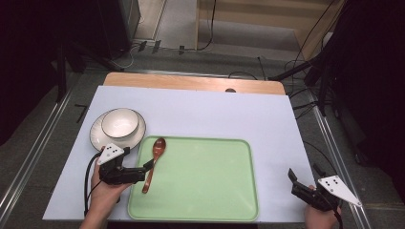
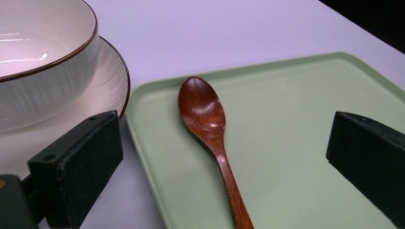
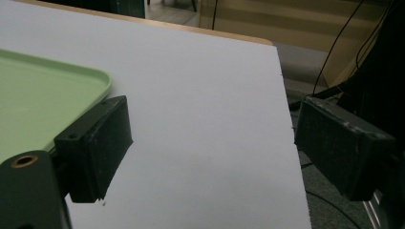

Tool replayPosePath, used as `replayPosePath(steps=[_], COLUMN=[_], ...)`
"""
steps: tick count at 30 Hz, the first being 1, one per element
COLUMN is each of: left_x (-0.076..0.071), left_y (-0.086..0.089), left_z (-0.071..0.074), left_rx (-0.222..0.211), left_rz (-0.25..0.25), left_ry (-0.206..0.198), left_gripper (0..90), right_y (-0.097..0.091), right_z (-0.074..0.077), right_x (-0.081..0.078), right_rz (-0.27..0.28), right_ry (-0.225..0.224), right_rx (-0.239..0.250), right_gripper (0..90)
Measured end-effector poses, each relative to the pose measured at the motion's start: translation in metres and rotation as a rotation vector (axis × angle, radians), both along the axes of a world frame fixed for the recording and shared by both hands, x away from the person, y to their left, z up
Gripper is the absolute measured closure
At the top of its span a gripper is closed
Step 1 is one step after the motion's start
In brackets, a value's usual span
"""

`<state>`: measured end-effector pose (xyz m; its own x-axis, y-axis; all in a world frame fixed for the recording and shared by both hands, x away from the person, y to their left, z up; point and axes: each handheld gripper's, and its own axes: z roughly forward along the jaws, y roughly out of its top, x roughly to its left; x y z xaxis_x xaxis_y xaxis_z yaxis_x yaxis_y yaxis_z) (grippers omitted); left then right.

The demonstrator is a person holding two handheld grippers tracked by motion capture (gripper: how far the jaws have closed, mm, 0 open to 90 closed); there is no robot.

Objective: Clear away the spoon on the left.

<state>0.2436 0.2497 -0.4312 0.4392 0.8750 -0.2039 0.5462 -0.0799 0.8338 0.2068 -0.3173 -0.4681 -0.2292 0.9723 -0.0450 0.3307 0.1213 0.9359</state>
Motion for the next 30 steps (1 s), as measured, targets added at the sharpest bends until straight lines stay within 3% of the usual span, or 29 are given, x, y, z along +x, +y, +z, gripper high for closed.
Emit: replayPosePath(steps=[12,17,22,30], left_x=[-0.010,-0.017,-0.023,-0.027], left_y=[0.014,0.024,0.036,0.055], left_z=[0.000,0.001,0.003,0.003], left_rx=[-0.007,0.008,0.004,-0.007], left_rz=[0.021,0.025,0.060,0.107], left_ry=[-0.020,-0.042,-0.076,-0.088], left_gripper=[0.0,0.0,0.0,0.0], right_y=[-0.002,-0.002,-0.001,-0.003], right_z=[0.001,0.001,0.001,0.002], right_x=[-0.001,-0.001,-0.001,-0.002], right_rz=[0.002,0.006,0.007,0.002], right_ry=[-0.002,-0.004,-0.004,-0.012], right_rx=[0.008,0.004,0.004,0.009], right_gripper=[13.1,13.1,13.1,13.1])
